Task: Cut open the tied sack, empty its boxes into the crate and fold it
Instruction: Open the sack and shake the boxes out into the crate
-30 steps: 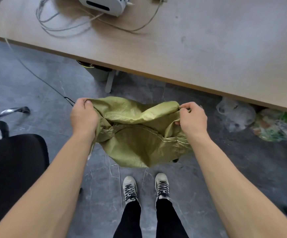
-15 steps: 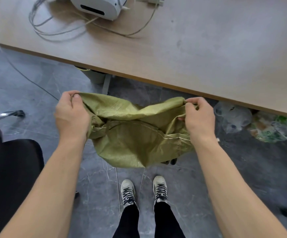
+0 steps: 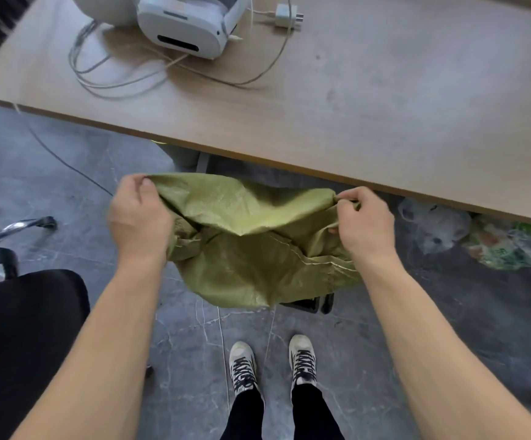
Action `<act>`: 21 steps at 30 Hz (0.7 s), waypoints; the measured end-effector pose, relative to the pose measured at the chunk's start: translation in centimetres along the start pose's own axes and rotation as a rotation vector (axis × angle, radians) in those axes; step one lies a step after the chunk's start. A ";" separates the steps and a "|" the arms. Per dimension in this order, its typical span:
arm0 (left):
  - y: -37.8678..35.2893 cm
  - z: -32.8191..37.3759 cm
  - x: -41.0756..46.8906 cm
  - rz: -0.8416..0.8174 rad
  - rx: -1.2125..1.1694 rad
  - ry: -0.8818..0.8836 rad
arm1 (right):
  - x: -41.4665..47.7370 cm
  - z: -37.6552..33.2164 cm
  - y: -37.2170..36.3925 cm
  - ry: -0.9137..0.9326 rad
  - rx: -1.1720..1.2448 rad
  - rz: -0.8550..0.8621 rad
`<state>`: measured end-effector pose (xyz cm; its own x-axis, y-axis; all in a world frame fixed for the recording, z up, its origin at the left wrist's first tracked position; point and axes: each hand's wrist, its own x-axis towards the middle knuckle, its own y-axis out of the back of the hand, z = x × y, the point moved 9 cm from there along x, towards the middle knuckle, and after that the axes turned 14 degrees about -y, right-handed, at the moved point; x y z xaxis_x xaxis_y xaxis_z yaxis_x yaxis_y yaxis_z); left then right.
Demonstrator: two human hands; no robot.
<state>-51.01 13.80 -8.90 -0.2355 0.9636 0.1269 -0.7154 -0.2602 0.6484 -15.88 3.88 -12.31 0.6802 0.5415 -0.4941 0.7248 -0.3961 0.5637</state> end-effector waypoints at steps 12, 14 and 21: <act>3.2 4.4 -0.4 0.097 0.055 -0.214 | -1.4 -0.4 4.6 0.025 0.100 0.116; 2.3 3.6 -0.7 0.060 0.053 -0.180 | -1.7 -0.4 4.3 0.021 0.055 0.111; 4.7 5.1 -0.6 0.145 0.045 -0.221 | -2.4 -1.5 6.1 0.078 0.120 0.129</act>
<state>-50.88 12.33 -2.14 -0.1807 0.9080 0.3781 -0.6533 -0.3982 0.6439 -13.25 1.29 -6.70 0.7612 0.5343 -0.3676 0.6431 -0.5489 0.5339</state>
